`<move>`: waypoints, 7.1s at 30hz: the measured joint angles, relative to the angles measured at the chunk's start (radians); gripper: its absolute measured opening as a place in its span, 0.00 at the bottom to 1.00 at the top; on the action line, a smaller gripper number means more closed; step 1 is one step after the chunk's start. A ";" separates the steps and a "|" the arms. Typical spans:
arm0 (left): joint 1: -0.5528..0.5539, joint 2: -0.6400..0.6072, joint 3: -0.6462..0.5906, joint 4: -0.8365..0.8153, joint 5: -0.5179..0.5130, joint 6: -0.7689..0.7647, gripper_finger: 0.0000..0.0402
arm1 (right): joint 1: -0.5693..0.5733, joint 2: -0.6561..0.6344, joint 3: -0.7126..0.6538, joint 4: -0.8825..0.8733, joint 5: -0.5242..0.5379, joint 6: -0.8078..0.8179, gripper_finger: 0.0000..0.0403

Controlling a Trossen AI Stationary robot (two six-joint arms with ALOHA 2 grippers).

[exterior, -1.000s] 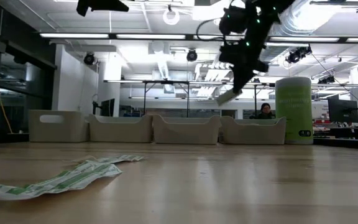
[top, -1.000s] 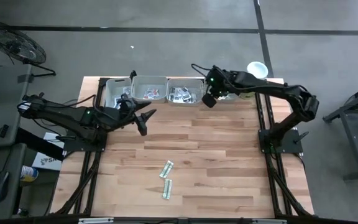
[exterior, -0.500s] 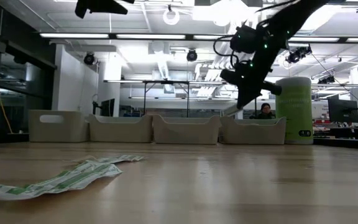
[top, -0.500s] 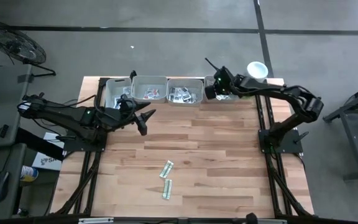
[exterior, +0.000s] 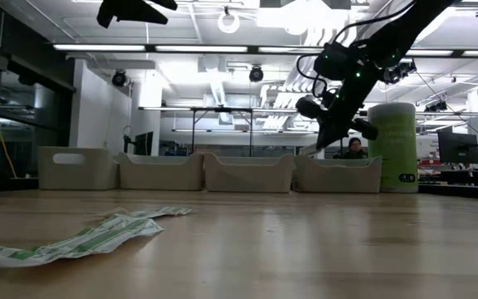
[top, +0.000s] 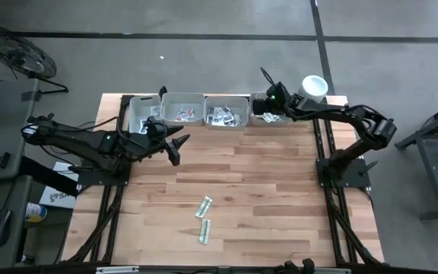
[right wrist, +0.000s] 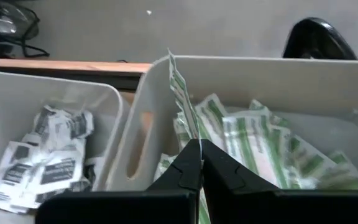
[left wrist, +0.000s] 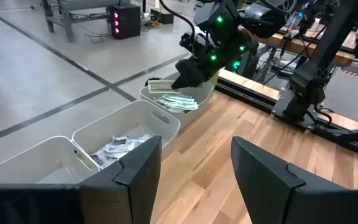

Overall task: Pick & Place First Aid Supplies
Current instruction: Put the green bandage into the right gray bin

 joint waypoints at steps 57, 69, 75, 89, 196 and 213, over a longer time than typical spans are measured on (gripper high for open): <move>-0.088 0.395 -0.002 -0.164 0.724 -0.259 0.48 | 0.309 -0.405 0.001 -0.100 -0.305 -0.188 0.34; -0.193 0.443 -0.002 -0.071 0.671 -0.130 0.07 | 0.621 -0.333 0.001 -0.086 -0.056 -0.074 0.34; -0.191 0.495 -0.001 0.006 0.688 -0.078 0.01 | 0.717 -0.241 0.001 -0.024 -0.021 -0.009 0.34; -0.265 0.675 -0.001 0.123 0.747 -0.104 0.00 | 0.798 -0.089 0.001 0.064 0.018 0.082 0.34; -0.275 0.854 -0.001 0.077 0.633 -0.032 0.10 | 0.886 0.566 0.179 0.558 -0.402 0.444 0.00; -0.275 0.545 -0.004 -0.253 0.461 -0.067 0.33 | 0.839 0.497 0.172 0.442 -0.396 0.367 0.00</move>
